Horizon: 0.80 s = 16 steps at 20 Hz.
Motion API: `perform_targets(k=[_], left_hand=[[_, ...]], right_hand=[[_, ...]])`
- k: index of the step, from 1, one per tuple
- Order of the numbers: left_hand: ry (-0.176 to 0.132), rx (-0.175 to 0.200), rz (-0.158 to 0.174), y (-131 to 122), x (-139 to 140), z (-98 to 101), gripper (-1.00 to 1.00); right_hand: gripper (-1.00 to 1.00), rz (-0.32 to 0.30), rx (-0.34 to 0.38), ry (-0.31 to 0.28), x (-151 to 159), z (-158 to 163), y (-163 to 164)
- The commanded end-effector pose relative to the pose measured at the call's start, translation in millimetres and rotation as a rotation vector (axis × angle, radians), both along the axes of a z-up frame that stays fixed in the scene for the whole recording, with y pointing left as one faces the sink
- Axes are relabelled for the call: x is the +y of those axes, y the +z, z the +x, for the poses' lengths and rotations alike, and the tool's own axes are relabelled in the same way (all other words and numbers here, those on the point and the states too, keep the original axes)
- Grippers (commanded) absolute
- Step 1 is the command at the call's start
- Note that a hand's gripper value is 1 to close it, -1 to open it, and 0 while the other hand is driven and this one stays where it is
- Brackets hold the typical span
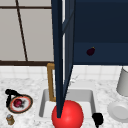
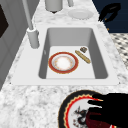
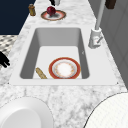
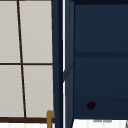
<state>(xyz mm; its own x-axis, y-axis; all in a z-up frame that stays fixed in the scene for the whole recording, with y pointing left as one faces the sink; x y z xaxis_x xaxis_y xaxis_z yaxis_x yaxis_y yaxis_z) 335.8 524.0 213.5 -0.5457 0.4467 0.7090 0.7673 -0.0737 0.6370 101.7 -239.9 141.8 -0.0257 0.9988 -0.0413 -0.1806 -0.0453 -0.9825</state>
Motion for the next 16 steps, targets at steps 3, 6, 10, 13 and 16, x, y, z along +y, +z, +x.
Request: perform_targets(k=[3, 6, 10, 13, 16], left_hand=[[0.126, 0.011, 0.020, -33.3, -0.1, 1.2, -1.00], [0.127, 0.010, 0.023, -50.9, -0.1, 1.3, -1.00], [0.118, -0.090, 0.003, -58.3, -0.4, 7.4, -1.00], [0.102, -0.151, 0.002, -54.6, -5.0, 15.8, -1.00], [0.087, -0.170, 0.010, -53.7, -14.3, 18.5, -1.00]], right_hand=[[0.00, 0.000, 0.000, 0.000, 0.0, 0.0, 0.0], [0.00, 0.000, 0.000, 0.000, 0.0, 0.0, 0.0], [0.00, 0.000, 0.000, 0.000, 0.0, 0.0, 0.0], [0.00, 0.000, 0.000, 0.000, 0.0, 0.0, 0.0], [0.00, 0.000, 0.000, 0.000, 0.0, 0.0, 0.0]])
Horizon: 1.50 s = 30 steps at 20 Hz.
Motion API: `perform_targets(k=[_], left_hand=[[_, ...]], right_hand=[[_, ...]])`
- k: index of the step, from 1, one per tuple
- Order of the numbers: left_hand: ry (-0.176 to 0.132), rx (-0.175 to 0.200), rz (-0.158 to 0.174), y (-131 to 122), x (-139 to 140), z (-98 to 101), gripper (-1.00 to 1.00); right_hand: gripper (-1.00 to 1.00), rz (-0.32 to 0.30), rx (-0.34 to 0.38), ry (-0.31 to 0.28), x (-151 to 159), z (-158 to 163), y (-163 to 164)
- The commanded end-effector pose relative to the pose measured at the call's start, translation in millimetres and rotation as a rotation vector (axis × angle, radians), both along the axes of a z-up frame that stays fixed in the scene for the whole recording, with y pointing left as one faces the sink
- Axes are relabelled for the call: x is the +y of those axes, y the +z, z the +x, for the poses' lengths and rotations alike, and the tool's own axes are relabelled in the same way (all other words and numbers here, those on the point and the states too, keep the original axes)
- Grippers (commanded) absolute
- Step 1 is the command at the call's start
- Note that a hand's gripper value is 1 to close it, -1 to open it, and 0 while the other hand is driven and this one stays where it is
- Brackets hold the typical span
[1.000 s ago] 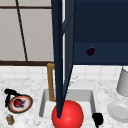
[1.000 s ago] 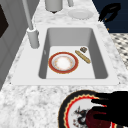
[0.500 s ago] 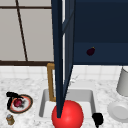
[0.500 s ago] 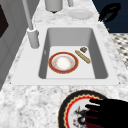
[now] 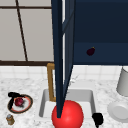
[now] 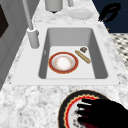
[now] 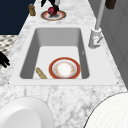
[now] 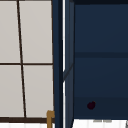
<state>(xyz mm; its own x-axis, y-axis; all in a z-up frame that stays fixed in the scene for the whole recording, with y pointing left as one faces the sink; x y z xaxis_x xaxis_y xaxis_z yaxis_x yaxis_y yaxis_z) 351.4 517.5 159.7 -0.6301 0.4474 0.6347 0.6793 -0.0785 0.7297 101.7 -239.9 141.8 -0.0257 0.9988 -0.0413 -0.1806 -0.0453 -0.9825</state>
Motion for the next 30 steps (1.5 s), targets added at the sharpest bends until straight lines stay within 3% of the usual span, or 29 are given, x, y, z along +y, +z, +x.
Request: perform_targets(k=[1, 4, 7, 8, 10, 12, 18, 25, 26, 28, 29, 30], left_hand=[[0.089, -0.037, 0.005, 0.0, -10.5, 3.1, -1.00], [0.071, -0.024, 0.014, 11.9, -20.1, 8.4, -1.00], [0.067, -0.005, 0.022, 2.7, -27.8, 16.7, -1.00], [0.064, -0.029, 0.018, -4.8, -26.5, 13.6, -1.00], [0.026, -0.051, 0.008, -14.1, -23.6, 12.2, -1.00], [0.005, -0.051, 0.004, -21.1, -18.9, 12.6, -1.00], [0.002, -0.034, 0.003, -43.1, -8.4, 19.3, -1.00], [0.000, -0.044, -0.010, -56.4, 8.8, 29.5, -1.00], [0.000, -0.043, -0.012, -56.9, 11.5, 31.0, 1.00], [-0.033, -0.062, -0.037, -58.0, 19.8, 32.0, 1.00], [-0.059, -0.118, -0.056, -61.7, 17.9, 30.3, 1.00], [-0.063, -0.145, -0.076, -58.8, 13.9, 29.2, 1.00]], right_hand=[[0.00, 0.000, 0.000, 0.000, 0.0, 0.0, 0.0], [0.00, 0.000, 0.000, 0.000, 0.0, 0.0, 0.0], [0.00, 0.000, 0.000, 0.000, 0.0, 0.0, 0.0], [0.00, 0.000, 0.000, 0.000, 0.0, 0.0, 0.0], [0.00, 0.000, 0.000, 0.000, 0.0, 0.0, 0.0], [0.00, 0.000, 0.000, 0.000, 0.0, 0.0, 0.0], [0.00, 0.000, 0.000, 0.000, 0.0, 0.0, 0.0], [0.00, 0.000, 0.000, 0.000, 0.0, 0.0, 0.0], [0.00, 0.000, 0.000, 0.000, 0.0, 0.0, 0.0], [0.00, 0.000, 0.000, 0.000, 0.0, 0.0, 0.0], [0.00, 0.000, 0.000, 0.000, 0.0, 0.0, 0.0], [0.00, 0.000, 0.000, 0.000, 0.0, 0.0, 0.0]])
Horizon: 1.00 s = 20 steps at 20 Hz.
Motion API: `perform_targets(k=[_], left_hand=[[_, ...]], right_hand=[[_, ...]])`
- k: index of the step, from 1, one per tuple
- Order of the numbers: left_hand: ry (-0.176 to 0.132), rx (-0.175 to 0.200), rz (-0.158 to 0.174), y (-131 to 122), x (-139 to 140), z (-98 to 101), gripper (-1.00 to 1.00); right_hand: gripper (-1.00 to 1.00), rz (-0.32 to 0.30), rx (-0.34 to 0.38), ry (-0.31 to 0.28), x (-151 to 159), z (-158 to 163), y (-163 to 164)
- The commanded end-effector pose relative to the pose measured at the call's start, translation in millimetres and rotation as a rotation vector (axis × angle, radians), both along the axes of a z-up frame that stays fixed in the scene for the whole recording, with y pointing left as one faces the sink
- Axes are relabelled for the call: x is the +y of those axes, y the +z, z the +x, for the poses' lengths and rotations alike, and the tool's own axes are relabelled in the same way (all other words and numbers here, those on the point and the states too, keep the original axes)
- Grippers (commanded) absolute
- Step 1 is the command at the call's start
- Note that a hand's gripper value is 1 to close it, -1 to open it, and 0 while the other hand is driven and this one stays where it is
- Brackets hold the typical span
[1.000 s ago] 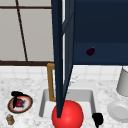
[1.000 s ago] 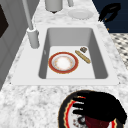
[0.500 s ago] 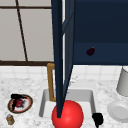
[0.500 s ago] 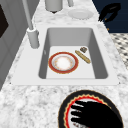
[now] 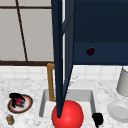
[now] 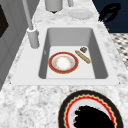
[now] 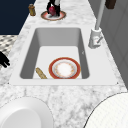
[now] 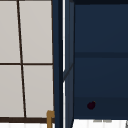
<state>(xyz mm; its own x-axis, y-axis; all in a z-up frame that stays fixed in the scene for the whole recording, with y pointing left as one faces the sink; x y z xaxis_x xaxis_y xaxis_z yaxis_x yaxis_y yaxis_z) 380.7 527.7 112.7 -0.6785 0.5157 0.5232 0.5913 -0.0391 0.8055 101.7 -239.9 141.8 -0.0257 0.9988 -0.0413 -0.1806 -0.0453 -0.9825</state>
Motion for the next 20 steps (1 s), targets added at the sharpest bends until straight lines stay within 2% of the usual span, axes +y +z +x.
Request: perform_targets(k=[1, 4, 7, 9, 13, 20], left_hand=[[-0.029, -0.063, -0.017, -8.1, 0.0, -4.0, 1.00], [-0.013, -0.099, -0.017, 2.1, -6.5, -1.9, 1.00], [0.002, -0.077, -0.007, 17.2, -16.3, -2.2, 1.00], [0.014, -0.083, -0.001, 28.9, -26.2, -3.3, 1.00], [0.038, -0.066, 0.018, 51.0, -46.3, -4.5, 1.00], [0.037, -0.069, 0.033, 79.4, -88.2, -17.3, 1.00]], right_hand=[[0.00, 0.000, 0.000, 0.000, 0.0, 0.0, 0.0], [0.00, 0.000, 0.000, 0.000, 0.0, 0.0, 0.0], [0.00, 0.000, 0.000, 0.000, 0.0, 0.0, 0.0], [0.00, 0.000, 0.000, 0.000, 0.0, 0.0, 0.0], [0.00, 0.000, 0.000, 0.000, 0.0, 0.0, 0.0], [0.00, 0.000, 0.000, 0.000, 0.0, 0.0, 0.0]])
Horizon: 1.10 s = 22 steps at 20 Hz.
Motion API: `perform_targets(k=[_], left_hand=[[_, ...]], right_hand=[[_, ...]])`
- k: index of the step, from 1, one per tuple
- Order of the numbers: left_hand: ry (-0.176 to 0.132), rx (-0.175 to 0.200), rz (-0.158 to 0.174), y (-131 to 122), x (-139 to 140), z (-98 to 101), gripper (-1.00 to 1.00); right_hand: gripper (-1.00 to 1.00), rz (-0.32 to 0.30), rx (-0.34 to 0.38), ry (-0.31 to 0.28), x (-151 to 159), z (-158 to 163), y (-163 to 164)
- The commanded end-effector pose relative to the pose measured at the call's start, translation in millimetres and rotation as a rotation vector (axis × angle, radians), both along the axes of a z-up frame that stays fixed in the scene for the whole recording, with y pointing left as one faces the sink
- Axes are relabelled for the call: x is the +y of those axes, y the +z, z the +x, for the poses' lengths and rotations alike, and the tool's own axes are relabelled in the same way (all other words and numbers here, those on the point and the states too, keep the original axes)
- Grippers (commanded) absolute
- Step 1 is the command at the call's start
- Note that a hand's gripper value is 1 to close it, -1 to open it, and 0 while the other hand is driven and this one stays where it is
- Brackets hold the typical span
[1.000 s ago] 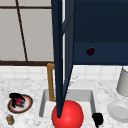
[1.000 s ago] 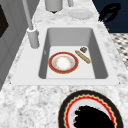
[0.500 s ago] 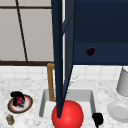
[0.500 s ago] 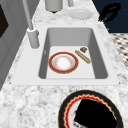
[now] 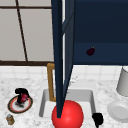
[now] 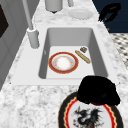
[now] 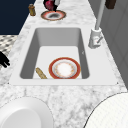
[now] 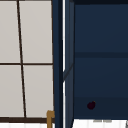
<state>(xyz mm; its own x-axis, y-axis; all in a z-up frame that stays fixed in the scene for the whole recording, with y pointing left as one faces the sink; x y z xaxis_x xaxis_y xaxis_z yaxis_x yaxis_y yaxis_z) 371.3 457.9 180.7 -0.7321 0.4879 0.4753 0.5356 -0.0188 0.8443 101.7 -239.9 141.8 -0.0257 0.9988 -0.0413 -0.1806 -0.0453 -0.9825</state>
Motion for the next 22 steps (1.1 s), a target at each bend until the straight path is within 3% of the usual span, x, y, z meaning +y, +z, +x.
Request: perform_targets(k=[1, 14, 16, 19, 20, 22], left_hand=[[0.000, 0.000, 0.035, 14.4, -24.4, -10.1, 1.00], [0.007, -0.017, 0.059, 35.0, -109.4, -43.1, 1.00], [0.005, -0.040, 0.063, 31.1, -124.2, -46.0, 1.00], [0.011, -0.043, 0.072, 30.0, -146.6, -48.9, 1.00], [0.013, -0.042, 0.074, 29.5, -154.2, -50.0, -1.00], [0.023, -0.038, 0.083, 28.9, -169.6, -52.7, -1.00]], right_hand=[[0.00, 0.000, 0.000, 0.000, 0.0, 0.0, 0.0], [0.00, 0.000, 0.000, 0.000, 0.0, 0.0, 0.0], [0.00, 0.000, 0.000, 0.000, 0.0, 0.0, 0.0], [0.00, 0.000, 0.000, 0.000, 0.0, 0.0, 0.0], [0.00, 0.000, 0.000, 0.000, 0.0, 0.0, 0.0], [0.00, 0.000, 0.000, 0.000, 0.0, 0.0, 0.0]])
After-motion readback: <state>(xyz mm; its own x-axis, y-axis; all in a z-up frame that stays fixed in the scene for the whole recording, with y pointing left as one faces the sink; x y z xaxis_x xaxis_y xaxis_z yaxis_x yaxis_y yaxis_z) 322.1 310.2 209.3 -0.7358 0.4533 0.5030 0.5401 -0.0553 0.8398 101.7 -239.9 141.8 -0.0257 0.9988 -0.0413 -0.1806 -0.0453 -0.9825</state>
